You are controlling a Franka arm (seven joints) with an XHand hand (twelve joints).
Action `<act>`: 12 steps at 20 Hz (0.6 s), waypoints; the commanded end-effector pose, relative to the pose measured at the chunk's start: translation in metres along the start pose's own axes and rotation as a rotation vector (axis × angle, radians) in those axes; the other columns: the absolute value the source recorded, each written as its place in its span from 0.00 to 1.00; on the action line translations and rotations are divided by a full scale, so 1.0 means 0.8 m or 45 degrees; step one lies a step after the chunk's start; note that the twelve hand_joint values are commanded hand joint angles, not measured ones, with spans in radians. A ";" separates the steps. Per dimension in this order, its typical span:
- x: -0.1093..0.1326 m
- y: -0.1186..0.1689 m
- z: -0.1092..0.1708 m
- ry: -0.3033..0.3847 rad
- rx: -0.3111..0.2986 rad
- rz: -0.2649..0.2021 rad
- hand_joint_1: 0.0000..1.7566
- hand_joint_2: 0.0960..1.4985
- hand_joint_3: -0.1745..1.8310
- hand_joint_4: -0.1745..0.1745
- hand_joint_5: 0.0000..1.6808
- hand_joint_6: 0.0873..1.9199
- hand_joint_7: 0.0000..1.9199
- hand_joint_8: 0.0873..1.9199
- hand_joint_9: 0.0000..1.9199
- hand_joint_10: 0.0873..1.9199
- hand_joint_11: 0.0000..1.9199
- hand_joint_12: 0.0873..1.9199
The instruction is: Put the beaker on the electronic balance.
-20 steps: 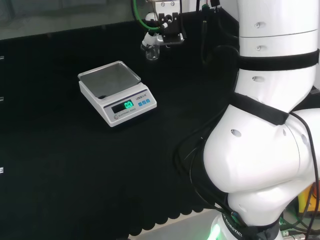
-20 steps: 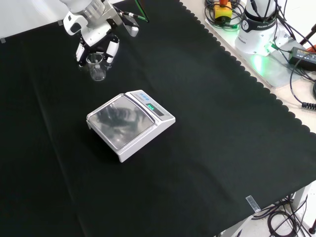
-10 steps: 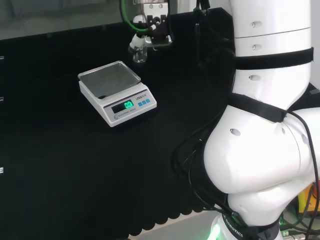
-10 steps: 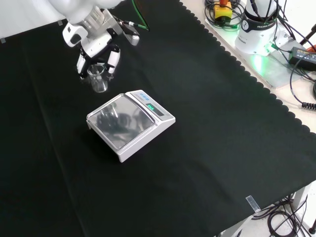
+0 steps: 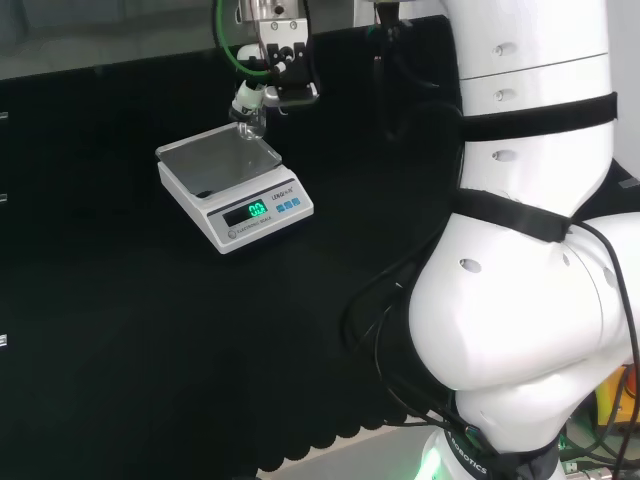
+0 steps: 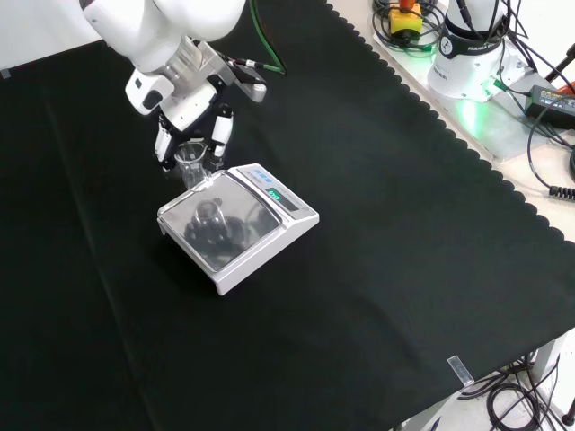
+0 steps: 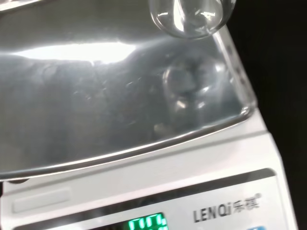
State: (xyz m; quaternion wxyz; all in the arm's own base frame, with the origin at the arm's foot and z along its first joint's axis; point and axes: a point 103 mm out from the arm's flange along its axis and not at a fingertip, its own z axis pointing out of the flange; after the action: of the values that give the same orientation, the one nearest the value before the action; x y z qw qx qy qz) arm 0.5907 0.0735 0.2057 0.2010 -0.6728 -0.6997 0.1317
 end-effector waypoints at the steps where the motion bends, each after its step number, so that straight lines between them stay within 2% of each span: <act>1: 0.024 0.007 0.019 0.002 0.037 -0.059 0.67 0.77 0.00 0.00 0.23 0.41 0.44 0.55 0.56 0.43 0.68 0.45; 12: 0.048 0.016 0.043 0.001 0.091 -0.098 0.67 0.77 0.00 0.00 0.21 0.39 0.43 0.55 0.56 0.42 0.67 0.45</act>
State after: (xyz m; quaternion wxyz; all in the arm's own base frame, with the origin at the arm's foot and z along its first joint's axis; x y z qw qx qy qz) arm 0.5881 0.1088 0.1765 0.2271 -0.6440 -0.7167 0.1414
